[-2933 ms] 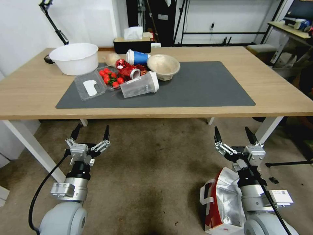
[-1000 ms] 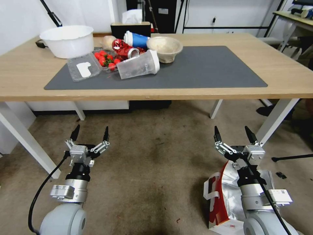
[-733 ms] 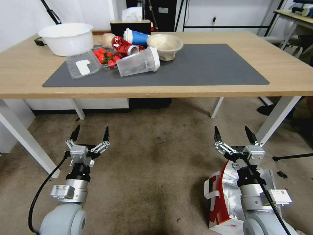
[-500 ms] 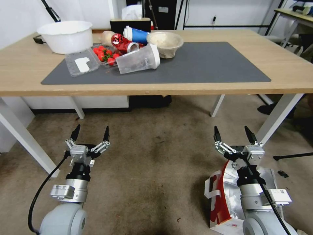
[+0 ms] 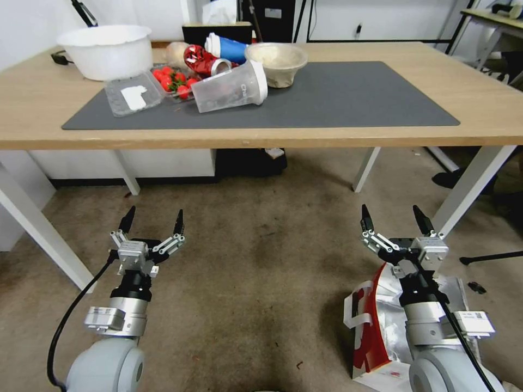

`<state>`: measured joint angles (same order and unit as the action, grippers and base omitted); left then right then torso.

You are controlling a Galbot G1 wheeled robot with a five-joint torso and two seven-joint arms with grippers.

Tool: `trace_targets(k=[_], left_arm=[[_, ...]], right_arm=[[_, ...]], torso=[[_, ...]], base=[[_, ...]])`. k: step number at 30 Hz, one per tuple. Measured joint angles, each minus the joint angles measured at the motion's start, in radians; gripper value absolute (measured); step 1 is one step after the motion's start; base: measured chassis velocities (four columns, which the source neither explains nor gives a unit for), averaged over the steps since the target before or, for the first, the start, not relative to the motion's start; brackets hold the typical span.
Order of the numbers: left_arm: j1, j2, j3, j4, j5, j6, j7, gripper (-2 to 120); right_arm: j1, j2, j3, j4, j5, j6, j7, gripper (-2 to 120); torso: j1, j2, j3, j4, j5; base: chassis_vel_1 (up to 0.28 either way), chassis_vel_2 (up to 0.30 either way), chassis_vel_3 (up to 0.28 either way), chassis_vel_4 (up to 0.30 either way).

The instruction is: Pick up the food delivery bag from the floor and place it on the table.

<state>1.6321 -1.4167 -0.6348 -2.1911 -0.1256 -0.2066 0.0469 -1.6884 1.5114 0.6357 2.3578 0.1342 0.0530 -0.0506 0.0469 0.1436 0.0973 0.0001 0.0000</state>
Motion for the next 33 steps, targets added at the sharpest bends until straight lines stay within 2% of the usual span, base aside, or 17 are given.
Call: trace_targets(k=[13,27,33], left_arm=[[0.006,-0.004,0.000,0.002,0.004,-0.003,0.000,99],[0.004,-0.008,0.001,0.017,0.006,-0.015,-0.002,99],[0.002,-0.008,0.001,0.022,0.006,-0.017,-0.002,99]], right_arm=[[0.002,0.004,-0.004,0.003,-0.004,-0.001,-0.004,100],[0.002,0.007,-0.008,0.000,-0.009,0.001,-0.007,100],[-0.004,0.008,-0.008,-0.001,-0.010,0.003,-0.006,100]], torso=[[-0.007,-0.046,-0.040,0.0001,0.0001],[-0.010,-0.104,-0.095,0.0000,0.0000],[-0.014,-0.121,-0.097,0.0000,0.0000]], base=[[0.000,0.000,0.000,0.000],[0.000,0.000,0.000,0.000],[0.000,0.000,0.000,0.000]])
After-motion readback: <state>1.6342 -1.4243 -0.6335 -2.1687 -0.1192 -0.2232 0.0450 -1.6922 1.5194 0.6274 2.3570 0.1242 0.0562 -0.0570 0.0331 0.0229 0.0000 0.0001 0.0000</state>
